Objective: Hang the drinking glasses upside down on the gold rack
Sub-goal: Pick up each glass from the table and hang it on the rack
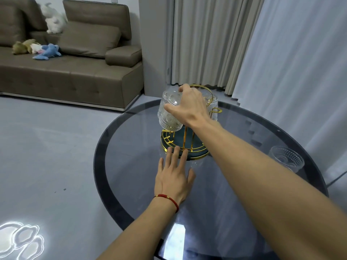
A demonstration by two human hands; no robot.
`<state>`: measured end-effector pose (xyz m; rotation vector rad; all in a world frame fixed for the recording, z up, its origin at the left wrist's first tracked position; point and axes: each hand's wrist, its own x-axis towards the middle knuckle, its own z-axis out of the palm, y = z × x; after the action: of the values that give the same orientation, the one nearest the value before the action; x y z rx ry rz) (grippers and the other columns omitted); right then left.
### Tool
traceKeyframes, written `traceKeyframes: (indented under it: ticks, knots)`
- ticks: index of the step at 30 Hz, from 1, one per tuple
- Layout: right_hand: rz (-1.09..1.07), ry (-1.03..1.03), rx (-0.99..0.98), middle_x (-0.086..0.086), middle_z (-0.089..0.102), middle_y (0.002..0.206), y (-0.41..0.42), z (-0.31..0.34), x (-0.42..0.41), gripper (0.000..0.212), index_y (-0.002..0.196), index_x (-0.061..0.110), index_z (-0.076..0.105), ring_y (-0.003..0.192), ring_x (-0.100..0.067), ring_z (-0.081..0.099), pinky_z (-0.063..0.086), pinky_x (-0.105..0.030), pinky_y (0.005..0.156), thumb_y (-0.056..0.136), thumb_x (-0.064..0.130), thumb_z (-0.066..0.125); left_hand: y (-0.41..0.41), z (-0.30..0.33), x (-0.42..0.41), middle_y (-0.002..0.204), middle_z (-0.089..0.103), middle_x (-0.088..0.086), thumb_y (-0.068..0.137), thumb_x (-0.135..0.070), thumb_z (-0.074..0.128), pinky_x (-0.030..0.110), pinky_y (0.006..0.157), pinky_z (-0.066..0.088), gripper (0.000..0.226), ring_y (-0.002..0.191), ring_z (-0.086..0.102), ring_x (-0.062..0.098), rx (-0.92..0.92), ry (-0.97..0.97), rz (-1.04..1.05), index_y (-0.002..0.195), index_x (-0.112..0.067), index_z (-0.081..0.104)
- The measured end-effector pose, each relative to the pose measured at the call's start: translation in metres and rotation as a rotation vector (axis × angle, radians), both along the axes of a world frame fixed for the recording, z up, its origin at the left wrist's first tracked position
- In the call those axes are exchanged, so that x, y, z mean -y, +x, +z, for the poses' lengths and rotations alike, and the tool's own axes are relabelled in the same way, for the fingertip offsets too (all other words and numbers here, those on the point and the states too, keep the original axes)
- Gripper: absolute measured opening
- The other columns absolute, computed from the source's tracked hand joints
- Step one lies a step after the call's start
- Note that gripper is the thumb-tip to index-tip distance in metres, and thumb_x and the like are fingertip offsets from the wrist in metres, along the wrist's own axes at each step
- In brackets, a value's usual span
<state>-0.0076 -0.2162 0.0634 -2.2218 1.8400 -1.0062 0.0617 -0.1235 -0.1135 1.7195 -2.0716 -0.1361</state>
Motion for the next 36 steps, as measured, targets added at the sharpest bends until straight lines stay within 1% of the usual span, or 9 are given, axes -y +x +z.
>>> traceKeyframes:
  ticks: [4,11,17,20,26,29,32,34,36]
  knots:
    - [-0.027,0.013,-0.11,-0.016,0.06,0.124,0.005,-0.005,0.002,0.06,0.127,0.007,0.054,0.114,-0.034,0.056,0.047,-0.041,0.093,0.088,0.05,0.069,0.0,0.0,0.0,0.17,0.007,0.001,0.102,-0.05,0.031,0.049,0.126,0.009,0.064,0.156,-0.006,0.022,-0.01,0.003,-0.002,0.159,-0.029,0.012]
    - [-0.093,-0.034,-0.272,-0.018,0.062,0.118,0.015,-0.016,0.002,0.061,0.126,0.006,0.053,0.104,-0.036,0.061,0.038,-0.036,0.072,0.09,0.052,0.068,0.001,0.0,0.0,0.17,0.008,0.0,0.103,-0.048,0.032,0.05,0.125,0.011,0.063,0.156,-0.005,0.023,0.01,0.009,0.009,0.159,-0.029,0.011]
    - [-0.167,-0.073,-0.444,-0.014,0.066,0.126,0.014,-0.024,-0.005,0.066,0.132,0.012,0.052,0.118,-0.034,0.061,0.042,-0.046,0.094,0.094,0.066,0.053,-0.003,0.003,0.0,0.17,0.007,-0.004,0.101,-0.053,0.029,0.06,0.121,0.013,0.063,0.156,-0.002,0.028,0.074,0.043,0.075,0.157,-0.036,0.008]
    - [-0.156,-0.139,-0.398,-0.01,0.064,0.125,-0.003,-0.023,-0.022,0.058,0.127,0.013,0.054,0.118,-0.031,0.059,0.04,-0.045,0.098,0.098,0.063,0.047,-0.003,0.004,-0.001,0.169,0.009,-0.004,0.099,-0.052,0.032,0.061,0.119,0.017,0.064,0.155,0.003,0.031,0.097,0.034,0.084,0.157,-0.035,0.009]
    - [-0.158,-0.251,-0.092,-0.006,0.065,0.109,-0.074,-0.036,-0.088,0.037,0.111,0.015,0.062,0.102,-0.027,0.058,0.042,-0.043,0.09,0.101,0.045,0.043,-0.016,0.018,-0.01,0.167,0.018,0.002,0.096,-0.046,0.039,0.057,0.117,0.025,0.066,0.151,0.014,0.033,0.087,0.037,0.084,0.157,-0.03,0.019]
    - [-0.272,-0.259,-0.104,-0.006,0.063,0.112,-0.115,-0.055,-0.129,0.042,0.114,0.015,0.064,0.106,-0.027,0.055,0.039,-0.045,0.095,0.098,0.048,0.044,-0.029,0.03,-0.02,0.16,0.034,0.008,0.092,-0.033,0.051,0.046,0.116,0.032,0.066,0.146,0.028,0.029,0.022,-0.066,-0.051,0.154,-0.022,0.031]
    - [-0.474,-0.251,-0.208,-0.011,0.057,0.119,-0.155,-0.076,-0.162,0.046,0.119,0.013,0.062,0.113,-0.034,0.051,0.037,-0.052,0.097,0.092,0.05,0.056,-0.043,0.043,-0.034,0.148,0.047,0.007,0.088,-0.015,0.06,0.034,0.111,0.04,0.062,0.135,0.043,0.023,-0.228,-0.069,-0.237,0.148,-0.015,0.043]
    - [-0.557,-0.155,-0.191,-0.017,0.052,0.127,-0.172,-0.091,-0.178,0.061,0.13,0.008,0.056,0.119,-0.039,0.048,0.04,-0.054,0.095,0.089,0.052,0.063,-0.05,0.05,-0.044,0.14,0.052,0.003,0.089,-0.012,0.06,0.033,0.106,0.045,0.059,0.125,0.051,0.019,-0.341,-0.051,-0.282,0.145,-0.016,0.046]
    - [-0.563,0.044,-0.026,-0.022,0.043,0.141,-0.18,-0.102,-0.187,0.085,0.148,0.003,0.038,0.127,-0.043,0.045,0.043,-0.054,0.099,0.088,0.058,0.063,-0.056,0.054,-0.051,0.13,0.057,0.003,0.089,-0.012,0.061,0.037,0.099,0.05,0.055,0.114,0.056,0.018,-0.395,-0.042,-0.281,0.142,-0.018,0.049]
